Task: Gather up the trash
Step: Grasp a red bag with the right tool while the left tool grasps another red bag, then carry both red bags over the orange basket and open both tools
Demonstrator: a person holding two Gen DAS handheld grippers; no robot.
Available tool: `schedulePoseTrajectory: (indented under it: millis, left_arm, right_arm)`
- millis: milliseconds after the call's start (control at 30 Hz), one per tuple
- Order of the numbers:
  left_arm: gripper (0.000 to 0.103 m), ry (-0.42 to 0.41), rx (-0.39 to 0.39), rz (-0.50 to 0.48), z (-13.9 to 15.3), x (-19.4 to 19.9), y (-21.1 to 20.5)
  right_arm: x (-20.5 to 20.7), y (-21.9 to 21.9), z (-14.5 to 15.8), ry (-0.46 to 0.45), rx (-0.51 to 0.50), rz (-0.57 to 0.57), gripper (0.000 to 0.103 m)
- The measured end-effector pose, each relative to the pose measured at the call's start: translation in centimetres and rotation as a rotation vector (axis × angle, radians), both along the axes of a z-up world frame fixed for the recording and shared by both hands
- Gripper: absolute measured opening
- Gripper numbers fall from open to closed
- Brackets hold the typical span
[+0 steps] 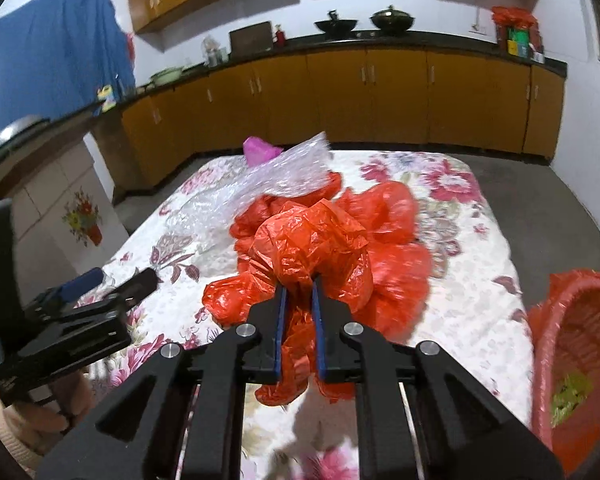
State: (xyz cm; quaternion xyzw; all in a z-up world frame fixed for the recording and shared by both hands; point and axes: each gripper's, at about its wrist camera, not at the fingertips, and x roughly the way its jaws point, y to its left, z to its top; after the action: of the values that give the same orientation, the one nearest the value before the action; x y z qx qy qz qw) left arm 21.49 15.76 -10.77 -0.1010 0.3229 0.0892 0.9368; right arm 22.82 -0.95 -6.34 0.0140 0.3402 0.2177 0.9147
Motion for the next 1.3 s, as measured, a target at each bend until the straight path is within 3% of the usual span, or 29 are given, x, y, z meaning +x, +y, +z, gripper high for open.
schedulePoseTrajectory:
  millis: [233, 467, 667, 833, 1300]
  left_arm:
    - [0.082, 0.067, -0.021, -0.062, -1.5, 4.0, -2.9]
    - [0.074, 0.157, 0.006, -0.094, -3.4, 7.0, -5.0]
    - [0.045, 0.214, -0.009, -0.121, -4.7, 7.6, -5.5]
    - [0.018, 0.185, -0.031, -0.171, -4.6, 7.1, -5.5]
    - [0.011, 0.063, -0.057, -0.246, -1.1, 1.8, -5.7]
  right_arm:
    - [-1.1, -2.8, 0.1, -0.003, 0.028, -0.054, 0.012]
    - [-1.3, -5.2, -0.7, 0.028, 0.033, -0.105, 0.012]
    - [-1.5, -6.0, -1.0, 0.037, 0.045, -0.114, 0.012]
    - [-1.7, -6.1, -1.1, 0.037, 0.046, -0.109, 0.012]
    - [-2.7, -6.6, -0.3, 0.019, 0.048, -0.113, 0.012]
